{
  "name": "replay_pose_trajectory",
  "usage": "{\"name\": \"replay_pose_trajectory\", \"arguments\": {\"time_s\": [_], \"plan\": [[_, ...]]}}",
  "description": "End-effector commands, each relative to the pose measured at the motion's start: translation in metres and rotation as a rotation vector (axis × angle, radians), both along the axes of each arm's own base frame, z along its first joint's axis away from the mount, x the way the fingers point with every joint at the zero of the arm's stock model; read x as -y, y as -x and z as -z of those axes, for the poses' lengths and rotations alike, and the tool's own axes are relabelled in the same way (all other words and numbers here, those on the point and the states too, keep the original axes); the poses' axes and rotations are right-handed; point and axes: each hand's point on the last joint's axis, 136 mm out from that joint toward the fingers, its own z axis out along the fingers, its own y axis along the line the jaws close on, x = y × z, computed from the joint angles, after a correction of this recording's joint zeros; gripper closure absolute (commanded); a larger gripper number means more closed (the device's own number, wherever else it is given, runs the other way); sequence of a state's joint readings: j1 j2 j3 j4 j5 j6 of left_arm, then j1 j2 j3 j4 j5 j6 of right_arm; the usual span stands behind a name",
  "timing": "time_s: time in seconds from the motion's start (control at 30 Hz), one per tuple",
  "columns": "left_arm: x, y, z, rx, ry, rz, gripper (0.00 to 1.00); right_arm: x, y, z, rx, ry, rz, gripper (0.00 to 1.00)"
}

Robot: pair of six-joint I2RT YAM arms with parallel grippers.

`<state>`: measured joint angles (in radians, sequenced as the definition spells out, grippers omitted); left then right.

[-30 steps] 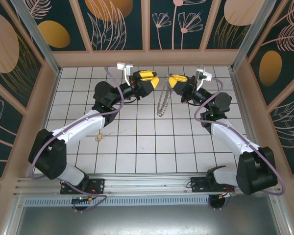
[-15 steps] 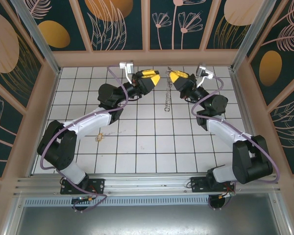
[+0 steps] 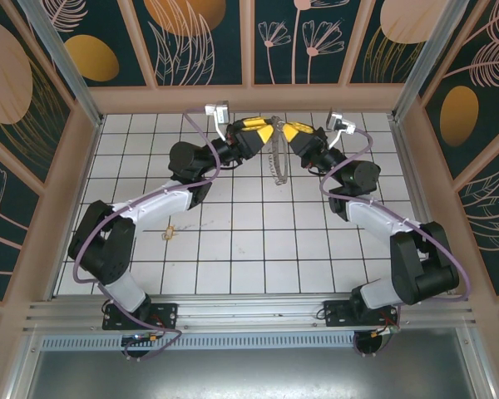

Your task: Put the keys on the keyring

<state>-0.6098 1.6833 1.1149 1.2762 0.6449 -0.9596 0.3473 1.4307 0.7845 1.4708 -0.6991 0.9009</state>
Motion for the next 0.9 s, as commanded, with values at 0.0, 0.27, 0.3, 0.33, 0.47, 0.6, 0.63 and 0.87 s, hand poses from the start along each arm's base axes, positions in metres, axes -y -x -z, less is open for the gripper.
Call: {"name": "replay_pose_trajectory", "arguments": {"time_s": [0.0,0.27,0.3,0.33,0.47,0.6,0.63,0.87], "plan": [[0.000,0.007,-0.016,0.046,0.040,0.021,0.58,0.004,0.015,-0.027,0.103,-0.058,-0.012,1.00],[0.001,0.008,-0.017,0.046,0.047,0.041,0.60,0.001,0.014,-0.024,0.095,-0.055,-0.021,1.00],[0.000,0.009,-0.019,0.048,0.051,0.045,0.60,0.000,0.014,-0.023,0.092,-0.054,-0.022,1.00],[0.004,0.005,-0.011,0.032,0.042,0.050,0.60,0.000,0.014,-0.023,0.091,-0.055,-0.023,1.00],[0.006,0.003,-0.005,0.016,0.038,0.063,0.61,-0.001,0.013,-0.022,0.089,-0.055,-0.024,1.00],[0.007,0.003,0.000,0.006,0.031,0.067,0.62,-0.002,0.012,-0.022,0.089,-0.053,-0.030,1.00],[0.006,0.002,0.000,0.004,0.032,0.064,0.62,-0.003,0.013,-0.022,0.088,-0.053,-0.034,1.00],[0.008,0.001,0.000,0.004,0.033,0.069,0.68,-0.006,0.012,-0.020,0.079,-0.050,-0.041,1.00]]}}
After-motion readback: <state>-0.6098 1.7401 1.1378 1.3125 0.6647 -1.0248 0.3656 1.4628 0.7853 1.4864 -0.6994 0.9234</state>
